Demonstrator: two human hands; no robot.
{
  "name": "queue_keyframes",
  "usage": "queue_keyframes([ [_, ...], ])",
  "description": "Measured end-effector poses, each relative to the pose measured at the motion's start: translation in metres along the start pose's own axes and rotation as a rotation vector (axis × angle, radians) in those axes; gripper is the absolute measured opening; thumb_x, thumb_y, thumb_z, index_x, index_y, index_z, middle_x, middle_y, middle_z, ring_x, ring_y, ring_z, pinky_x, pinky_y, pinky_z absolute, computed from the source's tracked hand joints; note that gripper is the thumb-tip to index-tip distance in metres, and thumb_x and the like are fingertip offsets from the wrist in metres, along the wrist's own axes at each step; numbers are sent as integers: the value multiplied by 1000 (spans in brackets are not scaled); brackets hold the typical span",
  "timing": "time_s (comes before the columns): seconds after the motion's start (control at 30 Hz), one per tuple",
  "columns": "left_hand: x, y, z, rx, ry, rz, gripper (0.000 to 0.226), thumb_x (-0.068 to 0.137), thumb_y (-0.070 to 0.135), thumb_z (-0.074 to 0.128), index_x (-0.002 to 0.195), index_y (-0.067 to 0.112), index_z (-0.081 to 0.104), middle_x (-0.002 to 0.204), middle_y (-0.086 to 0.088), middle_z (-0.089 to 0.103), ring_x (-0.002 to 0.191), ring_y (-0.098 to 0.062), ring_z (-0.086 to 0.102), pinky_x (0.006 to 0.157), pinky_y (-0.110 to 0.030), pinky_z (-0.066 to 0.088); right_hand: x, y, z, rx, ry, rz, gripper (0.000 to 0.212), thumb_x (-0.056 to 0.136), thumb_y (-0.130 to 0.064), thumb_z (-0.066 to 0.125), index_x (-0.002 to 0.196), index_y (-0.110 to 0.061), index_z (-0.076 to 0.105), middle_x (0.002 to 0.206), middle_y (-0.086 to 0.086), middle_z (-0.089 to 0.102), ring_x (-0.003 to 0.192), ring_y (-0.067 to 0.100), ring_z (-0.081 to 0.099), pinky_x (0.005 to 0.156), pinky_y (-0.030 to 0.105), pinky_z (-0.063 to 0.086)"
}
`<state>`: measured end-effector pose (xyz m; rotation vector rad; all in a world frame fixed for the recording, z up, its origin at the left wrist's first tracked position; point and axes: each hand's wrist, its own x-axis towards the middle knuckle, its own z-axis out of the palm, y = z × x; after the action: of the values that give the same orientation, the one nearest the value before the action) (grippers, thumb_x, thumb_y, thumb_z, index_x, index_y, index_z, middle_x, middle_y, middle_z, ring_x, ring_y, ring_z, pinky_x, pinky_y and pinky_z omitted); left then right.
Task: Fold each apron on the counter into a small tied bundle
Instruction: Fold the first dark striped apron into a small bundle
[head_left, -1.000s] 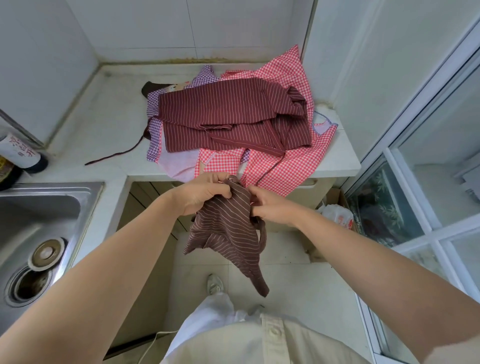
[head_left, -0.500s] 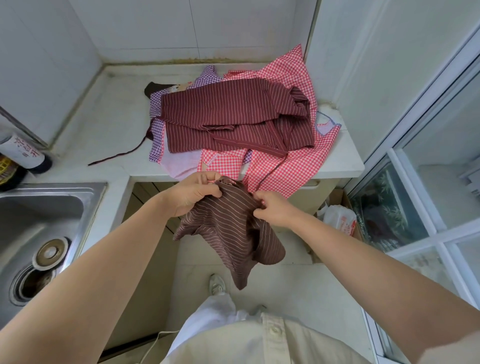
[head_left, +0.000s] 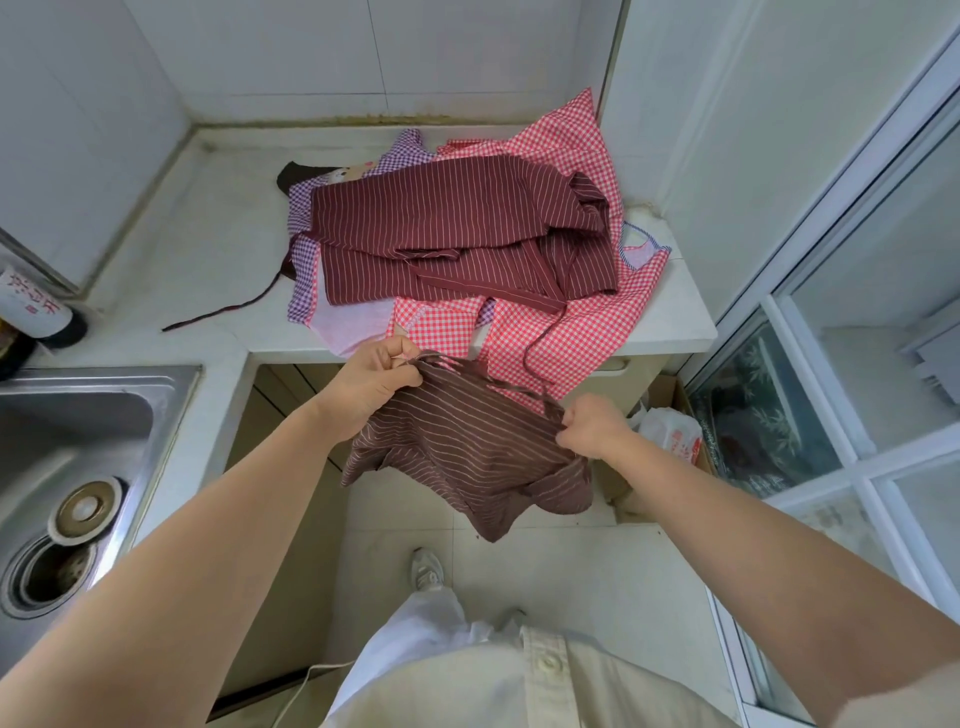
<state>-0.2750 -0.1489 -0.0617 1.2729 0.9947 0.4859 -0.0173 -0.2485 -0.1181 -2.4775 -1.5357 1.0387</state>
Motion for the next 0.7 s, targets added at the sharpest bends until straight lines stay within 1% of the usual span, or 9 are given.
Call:
queue_keyframes([
  [0.07, -3, -6, -1, 4, 0, -40, 21, 90, -14, 48, 100, -1, 60, 94, -15, 69, 80, -25, 66, 71, -29, 58, -7, 8, 0, 29, -87, 39, 34, 85, -7, 60, 58, -16, 40, 61, 1, 46, 64, 19, 52, 57, 29, 45],
  [0.1, -4, -8, -2, -3, 22, -54, 18, 90, -13, 49, 98, 0, 60, 90, -14, 69, 78, -25, 66, 68, -28, 58, -8, 9, -2, 59, -70, 15, 31, 85, -6, 61, 60, -16, 46, 64, 1, 50, 70, 20, 56, 62, 30, 47],
  [0.2, -3, -6, -5, -23, 195, -29, 24, 91, -10, 53, 79, 11, 56, 71, -3, 69, 66, -20, 63, 58, -27, 55, -5, 10, -12, 228, 262, -92, 13, 82, 1, 64, 85, -11, 67, 89, 4, 64, 89, 22, 60, 77, 26, 43],
  [0.27, 0, -1, -5, -30, 291, 23, 24, 91, -9, 54, 80, 12, 55, 67, 2, 70, 61, -14, 66, 54, -23, 54, -2, 8, -22, 284, 444, -127, 20, 82, 4, 62, 95, -8, 68, 97, 5, 63, 92, 20, 57, 81, 27, 44],
  [0.3, 1, 0, -3, -27, 314, 38, 23, 91, -9, 54, 81, 11, 54, 65, 4, 70, 58, -11, 66, 52, -21, 54, -2, 9, -25, 267, 473, -146, 21, 81, 6, 60, 95, -7, 69, 96, 6, 63, 91, 21, 57, 80, 26, 43],
  [0.4, -1, -8, -2, 32, 310, 34, 24, 90, -11, 54, 78, 10, 51, 61, 6, 67, 55, -8, 64, 48, -18, 49, -4, 16, -21, 90, 348, -140, 18, 83, 6, 62, 93, -5, 74, 95, 10, 68, 92, 27, 61, 78, 29, 45],
  [0.5, -4, -28, -5, 133, 263, -17, 24, 88, -12, 58, 77, 9, 51, 72, -6, 64, 65, -20, 58, 58, -23, 48, -6, 32, -2, -28, 198, -70, 15, 84, 3, 65, 93, -5, 74, 101, 10, 70, 96, 27, 63, 79, 29, 46],
  [0.63, -3, -38, -13, 196, 310, -75, 20, 89, -11, 58, 83, 6, 51, 83, -15, 61, 66, -24, 57, 50, -22, 52, -4, 34, -8, 13, 213, -48, 11, 82, -5, 74, 91, 1, 72, 100, 15, 70, 92, 26, 62, 77, 29, 45],
  [0.7, 0, -36, -16, 115, 322, -82, 24, 90, -16, 53, 82, 6, 50, 85, -12, 62, 78, -23, 63, 59, -21, 58, -5, 34, -16, 25, 204, -51, 9, 81, -5, 75, 85, 1, 69, 97, 14, 69, 86, 24, 59, 74, 29, 43],
])
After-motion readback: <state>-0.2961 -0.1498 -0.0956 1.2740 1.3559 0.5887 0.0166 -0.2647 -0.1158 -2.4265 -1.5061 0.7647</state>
